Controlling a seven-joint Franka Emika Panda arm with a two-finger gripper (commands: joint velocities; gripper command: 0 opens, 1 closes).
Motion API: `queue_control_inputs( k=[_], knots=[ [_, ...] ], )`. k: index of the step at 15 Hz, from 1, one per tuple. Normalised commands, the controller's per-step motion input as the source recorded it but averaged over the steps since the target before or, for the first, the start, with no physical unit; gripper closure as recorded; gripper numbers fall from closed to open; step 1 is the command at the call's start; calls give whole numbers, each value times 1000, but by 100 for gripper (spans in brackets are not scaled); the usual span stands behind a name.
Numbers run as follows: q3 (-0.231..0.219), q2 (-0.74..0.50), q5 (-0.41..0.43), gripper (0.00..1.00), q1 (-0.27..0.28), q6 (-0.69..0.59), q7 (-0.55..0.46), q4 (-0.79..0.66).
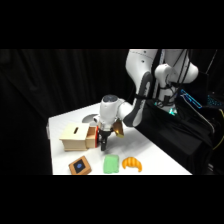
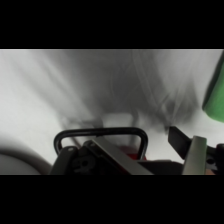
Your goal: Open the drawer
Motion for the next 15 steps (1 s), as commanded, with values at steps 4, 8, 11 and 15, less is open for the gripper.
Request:
queue_control_inputs(
  k=[4, 8, 11, 15],
  knots=[
    [-43, -383, 184, 0, 127, 146, -233, -514],
    [-38, -340, 177, 0, 79, 61, -253, -356],
    [84, -329, 169, 0, -100, -173, -378, -140],
    [54, -427, 91, 0, -90, -262, -299, -146]
  ],
)
